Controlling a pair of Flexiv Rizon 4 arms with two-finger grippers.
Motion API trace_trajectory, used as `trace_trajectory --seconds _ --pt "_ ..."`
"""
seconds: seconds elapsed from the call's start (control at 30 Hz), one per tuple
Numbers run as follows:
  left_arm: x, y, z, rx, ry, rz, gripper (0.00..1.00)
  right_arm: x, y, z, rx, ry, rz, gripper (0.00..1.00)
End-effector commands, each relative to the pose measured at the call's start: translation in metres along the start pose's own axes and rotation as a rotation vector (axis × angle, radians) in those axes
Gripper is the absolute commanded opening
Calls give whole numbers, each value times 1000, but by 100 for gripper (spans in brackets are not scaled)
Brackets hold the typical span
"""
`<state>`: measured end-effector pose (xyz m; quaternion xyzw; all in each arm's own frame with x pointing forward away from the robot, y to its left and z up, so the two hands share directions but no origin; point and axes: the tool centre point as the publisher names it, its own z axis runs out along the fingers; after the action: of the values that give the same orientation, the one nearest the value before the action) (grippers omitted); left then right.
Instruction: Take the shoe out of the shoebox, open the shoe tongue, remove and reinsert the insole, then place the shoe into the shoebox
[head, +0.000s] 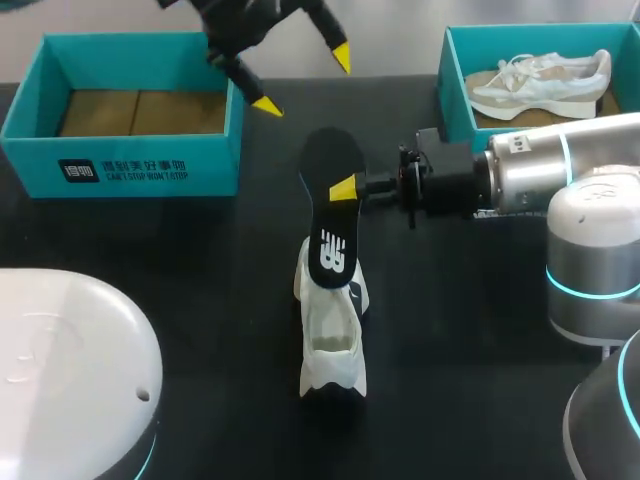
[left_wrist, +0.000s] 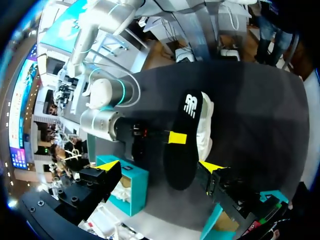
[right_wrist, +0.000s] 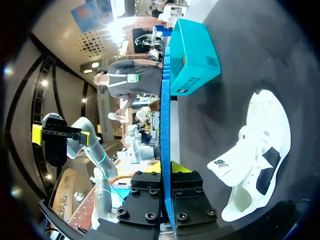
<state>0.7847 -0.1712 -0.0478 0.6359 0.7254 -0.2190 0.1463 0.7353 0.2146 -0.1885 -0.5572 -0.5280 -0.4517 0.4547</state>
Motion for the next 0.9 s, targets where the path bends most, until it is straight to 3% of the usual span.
trace_trajectory --seconds 0.03,0.57,0.73,0.9 --pt "-14 5 2 5 378 15 100 1 0 2 -2 -5 1 0" --pt "-31 13 11 -33 459 73 100 1 0 2 -2 -5 1 0" --pt "-34 15 5 -45 333 107 100 1 0 2 -2 -5 1 0" --pt "-22 13 0 -39 179 110 100 1 0 2 -2 -5 1 0"
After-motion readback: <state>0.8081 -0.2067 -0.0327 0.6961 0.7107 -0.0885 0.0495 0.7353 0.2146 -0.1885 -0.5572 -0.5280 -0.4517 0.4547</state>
